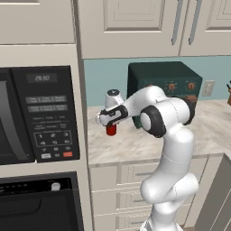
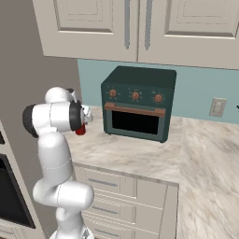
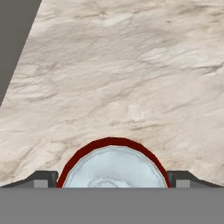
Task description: Four empty soda cans are scattered around the kitchen. Gather all the cans and cluster them next to the stove for recycling.
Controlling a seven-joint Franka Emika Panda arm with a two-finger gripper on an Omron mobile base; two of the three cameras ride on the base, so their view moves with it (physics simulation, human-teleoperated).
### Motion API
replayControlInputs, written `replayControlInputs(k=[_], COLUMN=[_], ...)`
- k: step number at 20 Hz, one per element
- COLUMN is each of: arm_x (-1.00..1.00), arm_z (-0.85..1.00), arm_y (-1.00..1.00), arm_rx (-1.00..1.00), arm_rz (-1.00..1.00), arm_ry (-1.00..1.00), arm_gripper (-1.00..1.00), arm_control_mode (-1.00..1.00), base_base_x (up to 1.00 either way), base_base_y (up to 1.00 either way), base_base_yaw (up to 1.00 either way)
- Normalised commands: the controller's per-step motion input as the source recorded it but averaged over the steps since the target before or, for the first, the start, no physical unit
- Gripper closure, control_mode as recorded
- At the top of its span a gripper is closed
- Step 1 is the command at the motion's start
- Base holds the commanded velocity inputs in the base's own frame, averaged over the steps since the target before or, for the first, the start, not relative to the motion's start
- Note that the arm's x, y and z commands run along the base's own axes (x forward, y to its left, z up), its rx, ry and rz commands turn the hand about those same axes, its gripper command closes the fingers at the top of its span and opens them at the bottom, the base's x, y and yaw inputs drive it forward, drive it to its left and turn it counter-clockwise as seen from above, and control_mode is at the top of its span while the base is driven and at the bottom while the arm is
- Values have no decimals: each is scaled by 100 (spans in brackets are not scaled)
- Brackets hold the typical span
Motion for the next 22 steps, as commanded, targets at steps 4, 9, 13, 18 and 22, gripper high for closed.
replayControlInputs(k=[4,9,13,18,22], arm_x=[0,-2,-33,-66,-83], arm_z=[-13,1,25,28,14], arm_y=[0,0,-3,-16,-29], arm_rx=[2,0,-1,0,2], arm_rz=[0,0,-1,-5,-6], arm_ry=[0,0,4,5,5], arm_gripper=[100,100,100,100,100], arm_control_mode=[-100,-100,-100,-100,-100], base_base_x=[0,0,0,0,0], base_base_y=[0,0,0,0,0], base_base_yaw=[0,0,0,0,0])
